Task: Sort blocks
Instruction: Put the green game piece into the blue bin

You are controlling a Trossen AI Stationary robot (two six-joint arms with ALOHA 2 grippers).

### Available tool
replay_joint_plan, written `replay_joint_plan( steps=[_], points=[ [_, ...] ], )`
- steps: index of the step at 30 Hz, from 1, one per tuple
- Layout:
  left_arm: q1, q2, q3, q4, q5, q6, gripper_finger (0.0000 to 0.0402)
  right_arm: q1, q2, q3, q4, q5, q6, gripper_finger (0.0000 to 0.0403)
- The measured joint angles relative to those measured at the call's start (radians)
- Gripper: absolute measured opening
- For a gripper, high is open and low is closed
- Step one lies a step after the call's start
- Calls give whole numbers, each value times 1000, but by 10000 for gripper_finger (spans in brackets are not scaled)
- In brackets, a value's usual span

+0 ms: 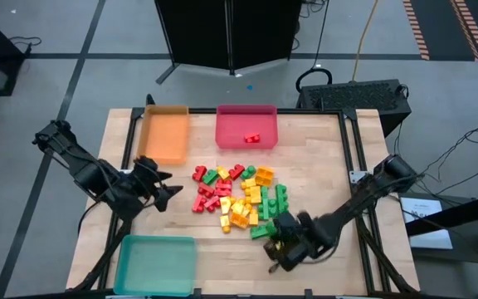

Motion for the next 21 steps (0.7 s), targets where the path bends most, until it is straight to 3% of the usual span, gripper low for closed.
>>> replay_joint_plan(
  steps=[3, 10, 14, 21],
  points=[
    [9, -32, 0, 117, -52, 121, 322, -54, -57, 33, 27, 113, -158, 157],
    [51, -64, 0, 541, -46, 507, 322, -191, -139, 53, 378, 170, -668, 157],
    [82, -60, 0, 728, 30, 701, 322, -232, -162, 53, 597, 147, -891, 157],
    [160, -34, 0, 925, 216, 876, 304, -263, -165, 53, 839, 132, -1083, 157]
  ],
)
